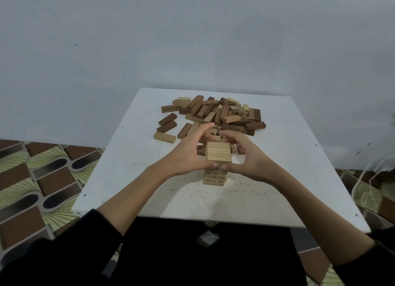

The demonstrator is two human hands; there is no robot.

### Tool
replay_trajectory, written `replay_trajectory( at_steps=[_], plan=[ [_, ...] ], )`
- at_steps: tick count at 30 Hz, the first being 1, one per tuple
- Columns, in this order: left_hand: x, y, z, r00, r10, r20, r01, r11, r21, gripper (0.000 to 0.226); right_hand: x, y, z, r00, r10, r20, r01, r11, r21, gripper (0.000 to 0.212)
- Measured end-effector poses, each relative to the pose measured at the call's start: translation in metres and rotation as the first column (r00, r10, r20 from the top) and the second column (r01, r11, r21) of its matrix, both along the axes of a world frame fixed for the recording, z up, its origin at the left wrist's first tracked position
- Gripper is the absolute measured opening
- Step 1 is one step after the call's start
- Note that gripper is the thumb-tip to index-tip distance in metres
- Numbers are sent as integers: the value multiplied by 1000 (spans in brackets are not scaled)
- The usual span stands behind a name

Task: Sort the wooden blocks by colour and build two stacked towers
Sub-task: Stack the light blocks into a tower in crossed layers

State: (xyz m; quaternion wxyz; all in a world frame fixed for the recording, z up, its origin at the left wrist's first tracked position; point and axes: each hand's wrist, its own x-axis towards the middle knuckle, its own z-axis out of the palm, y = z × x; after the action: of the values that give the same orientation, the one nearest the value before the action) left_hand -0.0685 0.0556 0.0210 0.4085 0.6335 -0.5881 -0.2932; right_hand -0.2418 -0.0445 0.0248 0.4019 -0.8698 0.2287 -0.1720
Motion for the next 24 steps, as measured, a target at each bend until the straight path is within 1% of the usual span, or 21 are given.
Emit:
replay_trajectory(
  at_steps=[4, 11, 14, 17, 20, 22, 24],
  plan=[
    [0, 0, -2, 999, -7, 35, 7, 1000, -11, 92, 1, -1, -1, 1000, -12, -23, 12, 1000, 2, 75],
    [-2, 0, -4, 998, 8, 56, -7, 1000, -26, 91, 4, -2, -2, 998, -26, -50, 26, 1000, -3, 75],
    [-3, 2, -5, 999, 18, 46, -17, 1000, -23, 94, 2, -1, -2, 999, -22, -25, 22, 1000, 14, 75],
    [-6, 6, -9, 998, 28, 52, -28, 1000, 2, 104, -1, 6, -5, 999, -34, 15, 33, 997, 66, 84],
    [-12, 12, -11, 999, 43, 32, -45, 998, 46, 108, -1, 18, -11, 995, -87, 53, 78, 984, 160, 92],
    [-18, 15, -14, 999, 49, -19, -47, 996, 80, 105, 0, 26, -16, 992, -111, 59, 96, 971, 219, 93],
    [-25, 17, -18, 997, 54, -61, -47, 993, 110, 101, 3, 34, -21, 989, -130, 74, 108, 962, 250, 86]
  ],
)
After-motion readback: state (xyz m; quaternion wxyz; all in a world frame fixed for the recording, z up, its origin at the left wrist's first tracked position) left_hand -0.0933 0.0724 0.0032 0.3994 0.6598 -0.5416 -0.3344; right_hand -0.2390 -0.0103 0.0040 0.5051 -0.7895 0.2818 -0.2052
